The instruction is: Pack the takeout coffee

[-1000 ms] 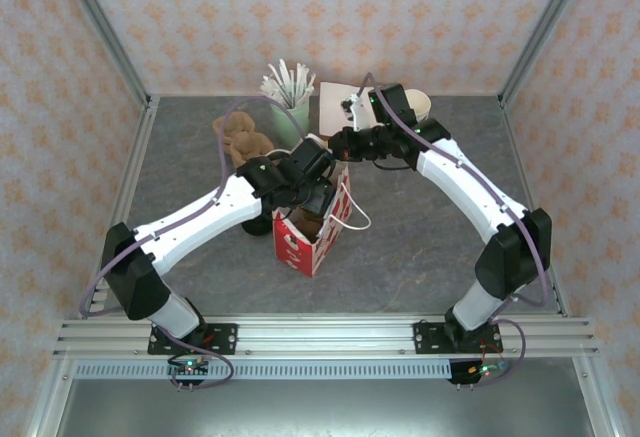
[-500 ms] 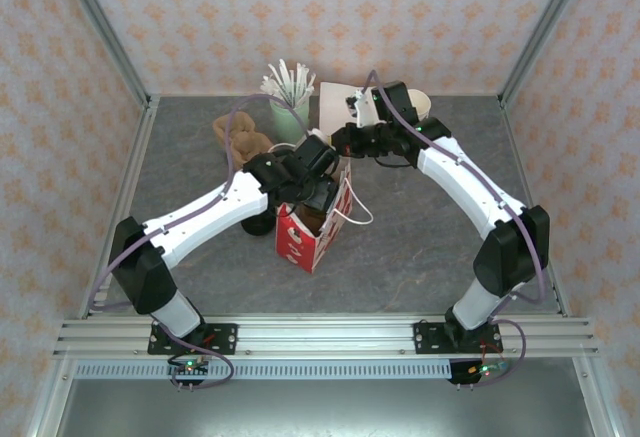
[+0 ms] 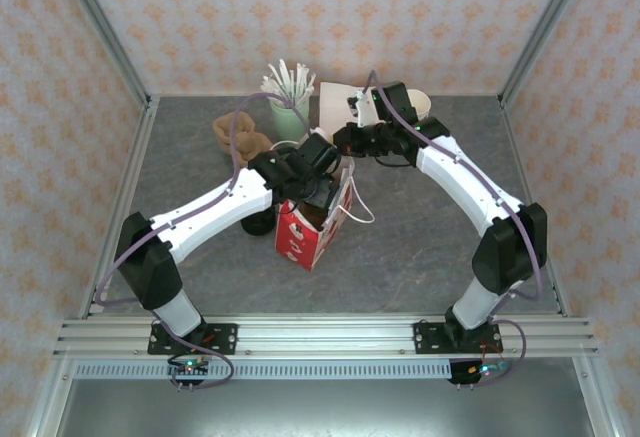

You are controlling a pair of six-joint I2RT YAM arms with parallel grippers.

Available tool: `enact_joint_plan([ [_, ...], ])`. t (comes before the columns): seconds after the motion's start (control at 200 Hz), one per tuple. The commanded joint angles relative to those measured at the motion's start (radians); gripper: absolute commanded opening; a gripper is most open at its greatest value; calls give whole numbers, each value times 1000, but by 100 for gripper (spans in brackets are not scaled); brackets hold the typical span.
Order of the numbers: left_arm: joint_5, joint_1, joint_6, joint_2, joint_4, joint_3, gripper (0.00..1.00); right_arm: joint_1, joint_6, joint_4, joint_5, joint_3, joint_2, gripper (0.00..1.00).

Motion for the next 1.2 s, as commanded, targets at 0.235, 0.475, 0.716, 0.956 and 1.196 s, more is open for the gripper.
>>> enact_joint_plan([
  [0.235, 23, -5, 28, 82, -78, 38, 59, 26, 44, 110, -97, 28, -13, 0],
  [0.475, 31, -5, 0, 119, -103, 53, 59, 23, 55, 118, -80, 13, -30, 0],
  [0.716, 27, -6, -18, 159, -106, 85, 59, 21, 97, 171, -62, -33, -58, 0],
  [0.956, 17, -6, -28, 191, -99, 102, 59, 21, 113, 193, -60, -73, -88, 0],
  [1.196, 10, -6, -21, 225, -92, 104, 59, 22, 112, 187, -52, -79, -95, 0],
])
